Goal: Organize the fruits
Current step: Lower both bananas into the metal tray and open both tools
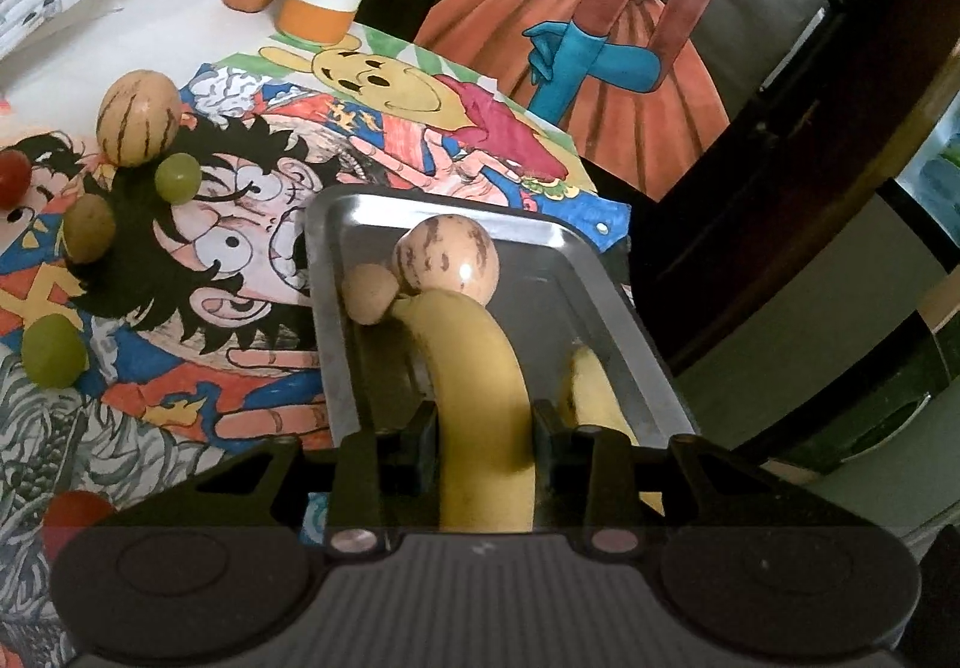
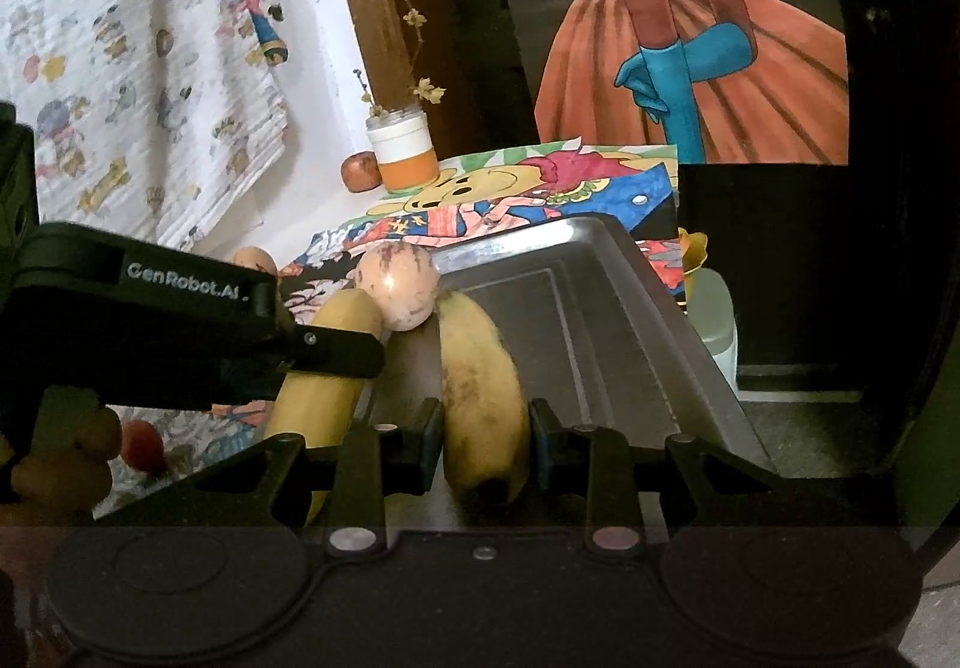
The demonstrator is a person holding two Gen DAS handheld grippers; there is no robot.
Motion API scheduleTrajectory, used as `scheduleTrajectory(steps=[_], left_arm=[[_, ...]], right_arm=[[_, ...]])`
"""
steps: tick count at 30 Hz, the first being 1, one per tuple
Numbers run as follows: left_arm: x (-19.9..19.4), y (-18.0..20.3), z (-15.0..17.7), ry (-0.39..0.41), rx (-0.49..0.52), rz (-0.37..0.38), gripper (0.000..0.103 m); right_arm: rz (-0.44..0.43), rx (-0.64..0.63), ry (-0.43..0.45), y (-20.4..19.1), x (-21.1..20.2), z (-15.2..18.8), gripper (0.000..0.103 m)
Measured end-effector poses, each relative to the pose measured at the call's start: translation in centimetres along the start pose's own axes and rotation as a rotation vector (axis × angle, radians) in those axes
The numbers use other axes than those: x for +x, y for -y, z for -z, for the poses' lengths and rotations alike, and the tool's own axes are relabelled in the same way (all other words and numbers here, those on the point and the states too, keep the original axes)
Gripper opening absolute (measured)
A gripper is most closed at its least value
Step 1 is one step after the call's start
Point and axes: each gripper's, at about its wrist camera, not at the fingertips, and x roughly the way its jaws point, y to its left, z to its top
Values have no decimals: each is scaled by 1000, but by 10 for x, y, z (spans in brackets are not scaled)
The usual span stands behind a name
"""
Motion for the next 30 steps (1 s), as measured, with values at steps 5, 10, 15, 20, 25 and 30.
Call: scheduleTrajectory(steps=[5, 10, 15, 20, 25, 30], left_arm=[[0, 0, 2, 7, 3, -5, 36], [-1, 0, 3, 15, 1, -18, 37], [-3, -5, 2, 19, -27, -17, 38], [-8, -5, 3, 23, -37, -12, 46], [-19, -5, 4, 44, -47, 2, 58], [-38, -2, 5, 86, -50, 5, 76]], right_arm=[[-5, -11, -4, -2, -1, 1, 33], [-9, -32, -8, -6, -2, 2, 36], [6, -45, -8, -8, -3, 3, 40], [15, -46, -3, -9, -8, 4, 49], [20, -52, 10, -11, -17, 3, 60], [27, -67, 36, -18, -29, -1, 74]])
